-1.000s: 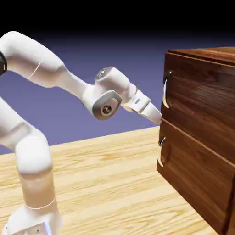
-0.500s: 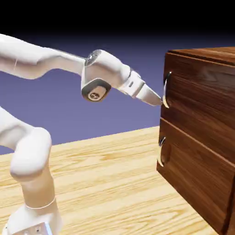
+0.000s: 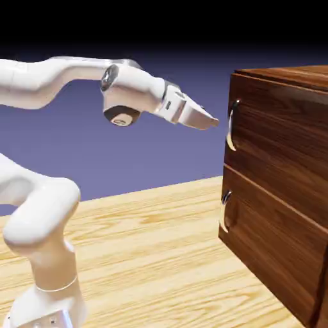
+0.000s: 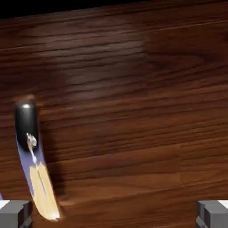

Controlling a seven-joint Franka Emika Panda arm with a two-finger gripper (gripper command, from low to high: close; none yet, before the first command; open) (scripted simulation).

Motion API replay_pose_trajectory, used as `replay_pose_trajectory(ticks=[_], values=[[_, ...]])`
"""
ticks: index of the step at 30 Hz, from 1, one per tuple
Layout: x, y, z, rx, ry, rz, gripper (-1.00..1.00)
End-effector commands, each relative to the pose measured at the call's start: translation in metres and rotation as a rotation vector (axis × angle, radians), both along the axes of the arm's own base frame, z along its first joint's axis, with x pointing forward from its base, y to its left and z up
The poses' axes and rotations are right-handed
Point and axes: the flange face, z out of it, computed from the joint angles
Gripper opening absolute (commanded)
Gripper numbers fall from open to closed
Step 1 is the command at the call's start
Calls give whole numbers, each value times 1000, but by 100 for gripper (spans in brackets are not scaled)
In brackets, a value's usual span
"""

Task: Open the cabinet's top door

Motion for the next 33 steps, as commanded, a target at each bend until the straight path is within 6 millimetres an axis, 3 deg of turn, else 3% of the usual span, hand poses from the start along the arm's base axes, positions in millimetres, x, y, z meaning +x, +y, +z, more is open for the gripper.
replay_pose_trajectory(ticks=[1,9,17,30,31,33], values=[[0,3,0,-1,-13,1,100],[6,29,-9,-20,-119,11,100],[24,53,-34,-56,-218,22,100],[73,70,-106,-140,-359,18,100],[73,70,-106,-140,-359,18,100],[95,70,-105,-141,-359,18,100]])
